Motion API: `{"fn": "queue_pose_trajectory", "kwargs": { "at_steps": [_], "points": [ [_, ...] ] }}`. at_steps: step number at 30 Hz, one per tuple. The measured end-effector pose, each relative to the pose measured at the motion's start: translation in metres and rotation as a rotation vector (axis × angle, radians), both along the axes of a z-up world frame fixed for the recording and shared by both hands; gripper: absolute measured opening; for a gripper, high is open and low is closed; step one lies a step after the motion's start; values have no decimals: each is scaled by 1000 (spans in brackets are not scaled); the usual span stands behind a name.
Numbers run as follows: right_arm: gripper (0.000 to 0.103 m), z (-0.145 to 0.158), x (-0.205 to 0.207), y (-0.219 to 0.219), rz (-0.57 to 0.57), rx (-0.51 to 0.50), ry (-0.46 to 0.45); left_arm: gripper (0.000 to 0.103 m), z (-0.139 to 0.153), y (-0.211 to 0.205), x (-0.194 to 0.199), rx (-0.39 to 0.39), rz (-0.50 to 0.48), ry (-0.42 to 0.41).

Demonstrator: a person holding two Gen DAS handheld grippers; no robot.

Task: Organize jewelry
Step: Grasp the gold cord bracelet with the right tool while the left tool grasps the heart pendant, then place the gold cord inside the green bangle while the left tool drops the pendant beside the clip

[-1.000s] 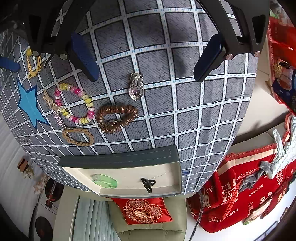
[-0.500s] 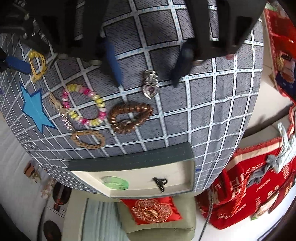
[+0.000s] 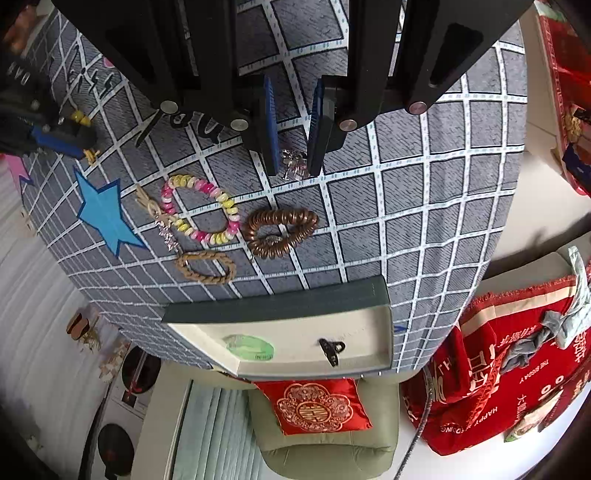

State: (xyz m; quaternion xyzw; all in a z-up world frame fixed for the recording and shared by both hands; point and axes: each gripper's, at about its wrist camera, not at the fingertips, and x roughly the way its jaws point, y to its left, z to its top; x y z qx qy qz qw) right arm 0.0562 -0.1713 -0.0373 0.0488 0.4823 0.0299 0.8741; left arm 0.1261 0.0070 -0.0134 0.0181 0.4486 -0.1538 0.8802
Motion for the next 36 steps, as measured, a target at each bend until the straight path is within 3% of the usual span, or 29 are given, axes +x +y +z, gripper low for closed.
{"fn": "queue_pose_trajectory", "kwargs": {
  "at_steps": [12,26,36],
  "points": [
    [14,30,8,-33,-52,183,-55,31,24,10,-1,-42,11,-33],
    [14,56,39,-43,-18,225,-99,31,59,7,16,-93,0,-75],
    [14,81,88,-48,22,251,-115,31,79,3,52,-100,12,-103]
  ]
}}
